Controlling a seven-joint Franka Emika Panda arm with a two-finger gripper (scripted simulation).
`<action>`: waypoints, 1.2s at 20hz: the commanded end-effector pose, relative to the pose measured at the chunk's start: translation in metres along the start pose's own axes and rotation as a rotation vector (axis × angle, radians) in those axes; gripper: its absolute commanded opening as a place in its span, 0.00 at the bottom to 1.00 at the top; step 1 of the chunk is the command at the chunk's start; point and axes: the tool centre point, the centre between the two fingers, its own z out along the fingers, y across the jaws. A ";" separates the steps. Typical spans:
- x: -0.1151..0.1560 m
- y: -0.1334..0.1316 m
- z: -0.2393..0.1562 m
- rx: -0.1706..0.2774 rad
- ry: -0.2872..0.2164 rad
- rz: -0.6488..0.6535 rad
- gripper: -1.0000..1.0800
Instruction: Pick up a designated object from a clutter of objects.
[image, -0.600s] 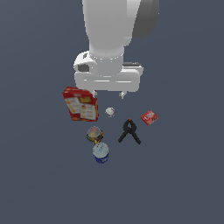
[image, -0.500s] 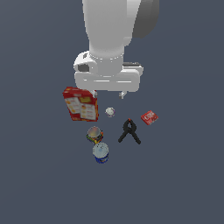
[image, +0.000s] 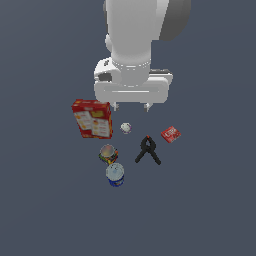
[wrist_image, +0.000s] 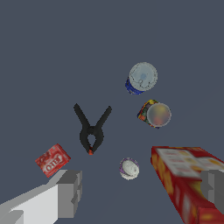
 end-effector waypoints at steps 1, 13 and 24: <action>0.000 -0.001 -0.001 0.002 -0.001 0.003 0.96; -0.003 0.002 0.019 -0.001 0.002 -0.089 0.96; -0.015 0.009 0.066 -0.006 0.008 -0.319 0.96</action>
